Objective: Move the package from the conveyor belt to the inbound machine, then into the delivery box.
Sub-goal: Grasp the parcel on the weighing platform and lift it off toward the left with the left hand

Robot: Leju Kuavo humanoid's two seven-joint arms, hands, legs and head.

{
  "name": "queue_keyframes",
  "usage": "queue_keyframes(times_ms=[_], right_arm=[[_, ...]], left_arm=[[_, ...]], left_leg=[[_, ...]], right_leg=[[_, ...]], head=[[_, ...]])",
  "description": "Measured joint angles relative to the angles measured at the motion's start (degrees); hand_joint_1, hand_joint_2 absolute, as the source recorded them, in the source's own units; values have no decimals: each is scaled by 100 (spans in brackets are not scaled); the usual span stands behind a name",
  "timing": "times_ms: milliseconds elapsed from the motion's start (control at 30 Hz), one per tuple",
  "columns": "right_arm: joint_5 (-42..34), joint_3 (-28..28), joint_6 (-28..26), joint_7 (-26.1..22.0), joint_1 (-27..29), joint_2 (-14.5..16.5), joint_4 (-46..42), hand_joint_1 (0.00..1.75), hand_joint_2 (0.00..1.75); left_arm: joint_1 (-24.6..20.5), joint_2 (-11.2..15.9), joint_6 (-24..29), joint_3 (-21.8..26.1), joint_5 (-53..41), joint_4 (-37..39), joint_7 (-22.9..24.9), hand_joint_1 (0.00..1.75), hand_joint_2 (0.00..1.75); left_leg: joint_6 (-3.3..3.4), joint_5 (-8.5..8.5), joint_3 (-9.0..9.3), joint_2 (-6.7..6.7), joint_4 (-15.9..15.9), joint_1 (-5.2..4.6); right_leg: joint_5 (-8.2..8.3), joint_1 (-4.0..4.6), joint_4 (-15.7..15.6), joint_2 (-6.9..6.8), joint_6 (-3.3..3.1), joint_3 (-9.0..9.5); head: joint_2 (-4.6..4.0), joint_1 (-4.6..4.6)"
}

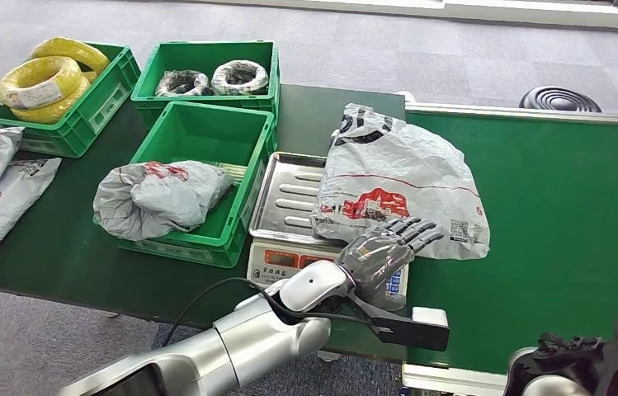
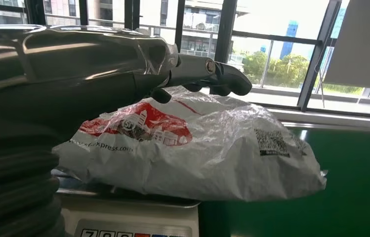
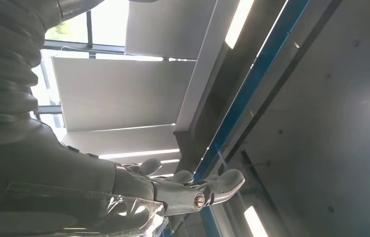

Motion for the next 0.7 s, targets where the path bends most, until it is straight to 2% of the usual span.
queue_keyframes(times_ms=[267,700], right_arm=[[17,189,0,0,5,1,43,0,175],[19,243,0,0,5,1,58,0,175]], left_arm=[[29,5,-53,-149,0,387,-37,0,175],[29,5,-53,-247,0,529,-37,0,175]], left_leg=[[0,0,-1,-2,0,0],[0,0,-1,-3,0,0]], right_leg=[[0,0,0,-1,0,0],[0,0,0,-1,0,0]], head=[[0,0],[0,0]])
